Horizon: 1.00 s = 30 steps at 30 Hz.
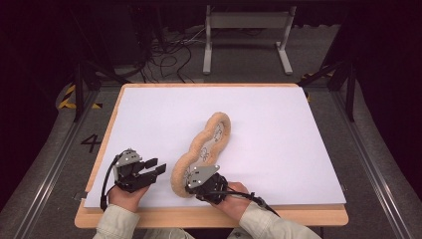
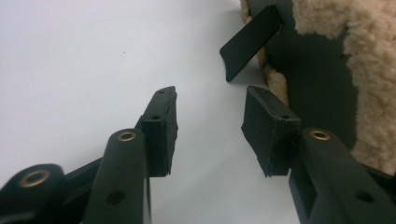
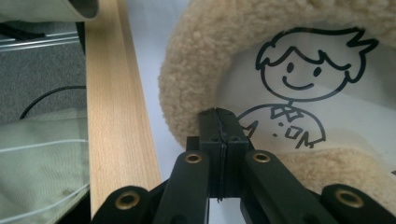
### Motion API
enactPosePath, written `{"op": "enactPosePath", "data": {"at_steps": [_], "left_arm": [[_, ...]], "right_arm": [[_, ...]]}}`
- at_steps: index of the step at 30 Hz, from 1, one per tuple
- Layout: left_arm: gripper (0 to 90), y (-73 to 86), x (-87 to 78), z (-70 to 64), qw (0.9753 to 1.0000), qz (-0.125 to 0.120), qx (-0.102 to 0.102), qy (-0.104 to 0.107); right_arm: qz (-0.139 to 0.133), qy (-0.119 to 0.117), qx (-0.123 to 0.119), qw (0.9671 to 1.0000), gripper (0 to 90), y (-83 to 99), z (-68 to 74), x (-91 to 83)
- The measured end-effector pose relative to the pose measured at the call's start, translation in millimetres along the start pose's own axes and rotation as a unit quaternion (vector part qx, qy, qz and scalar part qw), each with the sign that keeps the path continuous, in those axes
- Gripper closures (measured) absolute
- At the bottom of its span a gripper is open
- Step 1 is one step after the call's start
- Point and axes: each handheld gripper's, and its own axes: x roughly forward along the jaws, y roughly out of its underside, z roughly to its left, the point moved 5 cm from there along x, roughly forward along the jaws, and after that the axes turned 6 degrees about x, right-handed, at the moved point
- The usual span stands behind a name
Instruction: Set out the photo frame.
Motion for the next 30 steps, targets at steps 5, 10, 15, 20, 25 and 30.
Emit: {"op": "enactPosePath", "data": {"at_steps": [5,10,15,20,25,30], "left_arm": [[48.0,-9.0,-7.9,-2.6,0.9995,-0.027,-0.006,0.019],[32.4,-26.7,-17.1,-18.1,0.9977,-0.038,-0.006,0.056],[26.5,-34.6,-24.5,-35.6,0.9967,-0.045,0.002,0.067],[24.4,-29.5,-23.3,-50.7,0.9970,-0.032,0.010,0.070],[24.5,-13.0,-11.1,-62.3,0.9970,0.000,0.022,0.074],[26.3,-4.7,1.4,-70.1,0.9961,0.028,0.024,0.079]], "right_arm": [[-0.001,0.001,0.005,1.0000,89.9,3.0,-4.6,-8.9],[-0.030,0.025,0.036,0.9986,85.3,11.0,-26.1,-43.0],[-0.048,0.059,0.077,0.9942,85.5,20.2,-54.1,-67.0],[-0.057,0.088,0.101,0.9894,85.0,26.8,-74.8,-79.2],[-0.063,0.103,0.130,0.9842,85.0,33.5,-93.9,-87.7],[-0.065,0.111,0.144,0.9811,84.7,36.0,-104.4,-89.6]]}}
